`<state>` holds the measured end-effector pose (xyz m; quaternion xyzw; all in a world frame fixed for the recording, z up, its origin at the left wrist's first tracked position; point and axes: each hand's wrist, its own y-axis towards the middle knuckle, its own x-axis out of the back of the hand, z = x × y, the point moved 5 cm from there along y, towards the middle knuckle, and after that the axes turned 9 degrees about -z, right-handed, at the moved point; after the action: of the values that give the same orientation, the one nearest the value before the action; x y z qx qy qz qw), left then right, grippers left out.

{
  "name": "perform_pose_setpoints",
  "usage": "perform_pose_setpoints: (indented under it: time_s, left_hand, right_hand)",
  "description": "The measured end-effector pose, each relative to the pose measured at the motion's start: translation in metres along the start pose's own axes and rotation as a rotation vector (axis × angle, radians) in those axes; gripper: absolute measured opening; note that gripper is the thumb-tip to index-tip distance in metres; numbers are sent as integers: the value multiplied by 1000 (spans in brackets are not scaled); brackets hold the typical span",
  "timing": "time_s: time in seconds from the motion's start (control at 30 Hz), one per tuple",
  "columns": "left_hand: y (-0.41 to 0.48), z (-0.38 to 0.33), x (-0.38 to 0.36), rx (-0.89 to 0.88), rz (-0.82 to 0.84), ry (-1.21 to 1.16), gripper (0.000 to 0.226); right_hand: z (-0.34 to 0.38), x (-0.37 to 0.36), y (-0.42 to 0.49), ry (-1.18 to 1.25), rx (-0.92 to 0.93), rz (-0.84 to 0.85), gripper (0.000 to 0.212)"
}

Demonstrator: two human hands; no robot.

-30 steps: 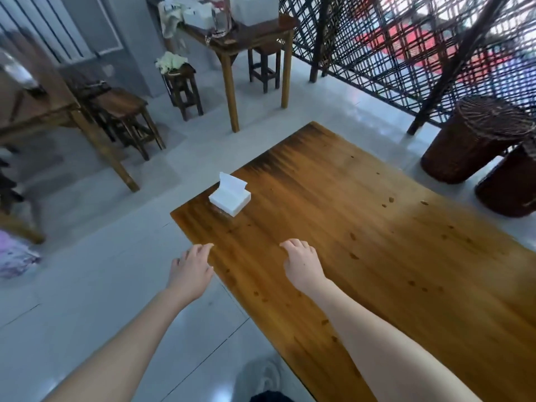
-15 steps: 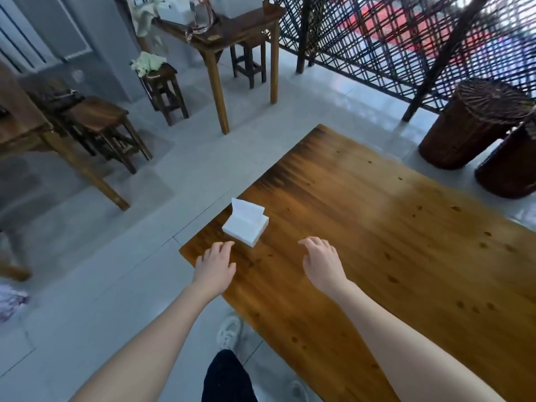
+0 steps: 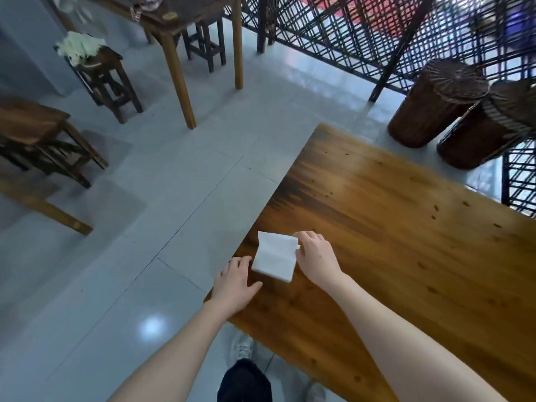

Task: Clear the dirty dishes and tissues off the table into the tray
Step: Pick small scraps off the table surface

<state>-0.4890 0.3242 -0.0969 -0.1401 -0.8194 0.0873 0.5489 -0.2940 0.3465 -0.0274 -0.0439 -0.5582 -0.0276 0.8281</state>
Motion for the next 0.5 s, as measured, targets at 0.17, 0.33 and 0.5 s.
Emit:
perform_pose_setpoints:
  time_s: [0.17, 0.33, 0.5]
  left_hand:
    - [22, 5, -6, -76, 21, 16, 62]
    - [39, 9, -1, -120, -10, 33, 57]
    - [60, 6, 15, -122, -56, 55, 53]
  right_hand:
    - [2, -14, 8, -19, -86, 7, 33]
    - [-5, -18, 14, -27, -108, 10, 18]
    - [-13, -19, 11, -24, -121, 5, 12]
